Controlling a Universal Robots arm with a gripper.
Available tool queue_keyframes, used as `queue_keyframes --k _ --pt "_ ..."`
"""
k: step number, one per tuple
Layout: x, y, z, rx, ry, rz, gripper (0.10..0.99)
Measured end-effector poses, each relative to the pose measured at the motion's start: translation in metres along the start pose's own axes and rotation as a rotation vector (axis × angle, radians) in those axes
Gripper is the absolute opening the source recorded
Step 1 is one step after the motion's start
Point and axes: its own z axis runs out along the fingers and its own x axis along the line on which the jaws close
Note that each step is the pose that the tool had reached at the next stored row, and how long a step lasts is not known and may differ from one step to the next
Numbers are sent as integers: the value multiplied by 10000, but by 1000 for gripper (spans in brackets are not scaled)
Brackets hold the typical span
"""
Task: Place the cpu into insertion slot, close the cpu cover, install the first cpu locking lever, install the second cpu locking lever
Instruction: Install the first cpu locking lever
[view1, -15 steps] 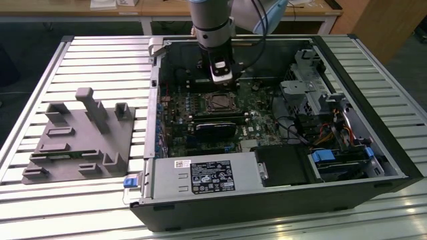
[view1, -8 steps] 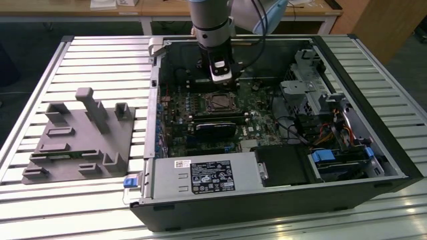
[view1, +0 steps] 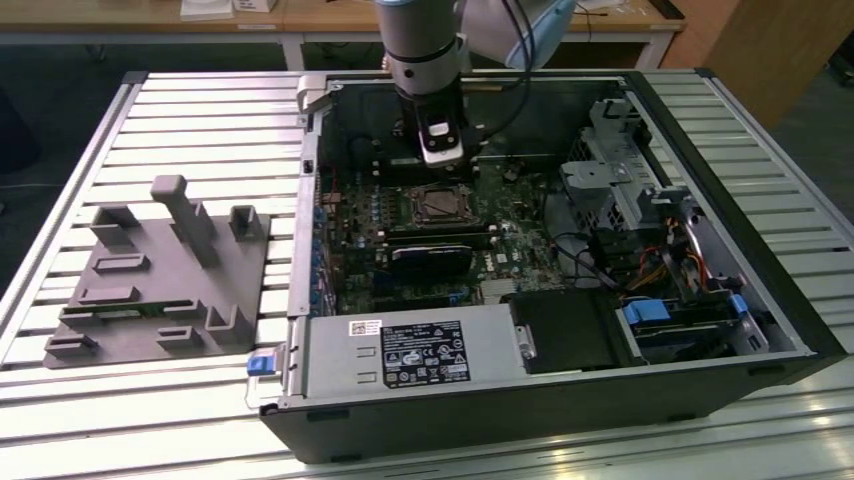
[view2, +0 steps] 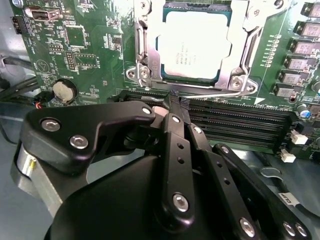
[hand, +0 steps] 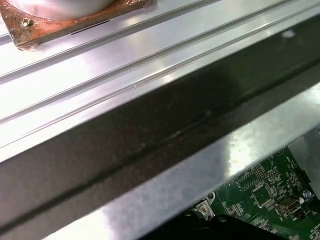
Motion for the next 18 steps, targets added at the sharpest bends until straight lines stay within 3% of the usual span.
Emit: queue_keyframes --k 18 --pt "-28 -93 80 -2 3 -20 106"
